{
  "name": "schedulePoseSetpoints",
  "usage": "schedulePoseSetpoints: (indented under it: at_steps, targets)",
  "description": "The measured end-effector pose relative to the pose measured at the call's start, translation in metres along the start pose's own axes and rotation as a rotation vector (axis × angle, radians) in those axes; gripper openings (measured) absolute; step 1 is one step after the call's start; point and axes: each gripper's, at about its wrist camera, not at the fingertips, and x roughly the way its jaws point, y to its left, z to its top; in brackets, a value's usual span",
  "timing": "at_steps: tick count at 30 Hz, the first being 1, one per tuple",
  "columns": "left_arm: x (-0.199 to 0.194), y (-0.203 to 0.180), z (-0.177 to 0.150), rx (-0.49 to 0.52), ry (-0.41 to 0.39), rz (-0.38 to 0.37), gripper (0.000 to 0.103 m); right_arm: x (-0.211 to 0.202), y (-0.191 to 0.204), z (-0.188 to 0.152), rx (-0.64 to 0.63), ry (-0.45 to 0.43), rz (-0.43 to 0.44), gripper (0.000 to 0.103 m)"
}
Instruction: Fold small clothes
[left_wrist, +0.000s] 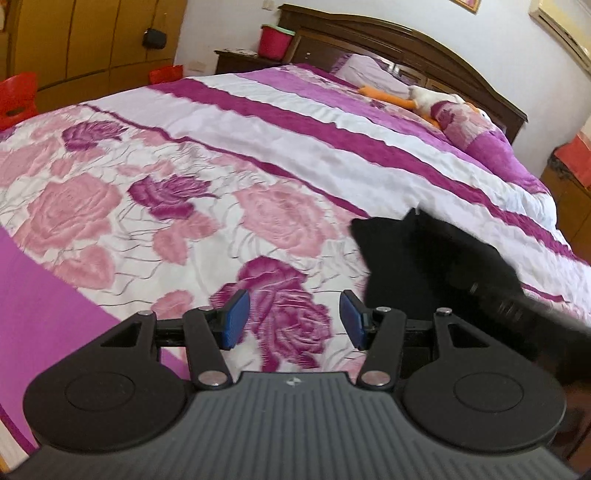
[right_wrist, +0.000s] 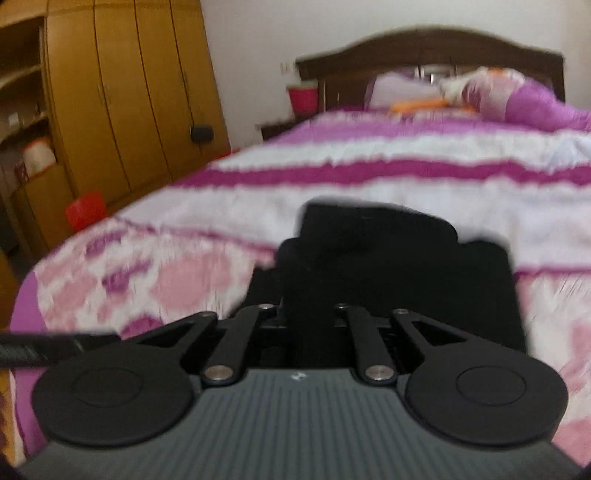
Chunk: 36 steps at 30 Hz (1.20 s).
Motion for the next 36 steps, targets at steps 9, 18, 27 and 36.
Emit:
schedulePoseSetpoints:
  at_steps: [9,18,27,36]
  targets:
    - [-0.002,0.017,0.002,-0.037,-0.022,0.005,0.06,-0.008,0.016,0.008,0.026,-0.047,0.049,0.006]
    - [0.0,0.019,-0.004,-0.031,-0.017,-0.005,0.06,0.012,0.035,-0.011,0.027,0.008,0.055,0.006]
    - [-0.003,0.013,-0.004,-0.025,-0.022,-0.011,0.06,-0.012,0.039,-0.007,0.125,0.001,0.069,0.033]
    - [-0.015,-0.004,-0.005,-0.001,-0.031,-0.041,0.06,-0.052,0.025,-0.001,0.272,0.023,0.183,0.051]
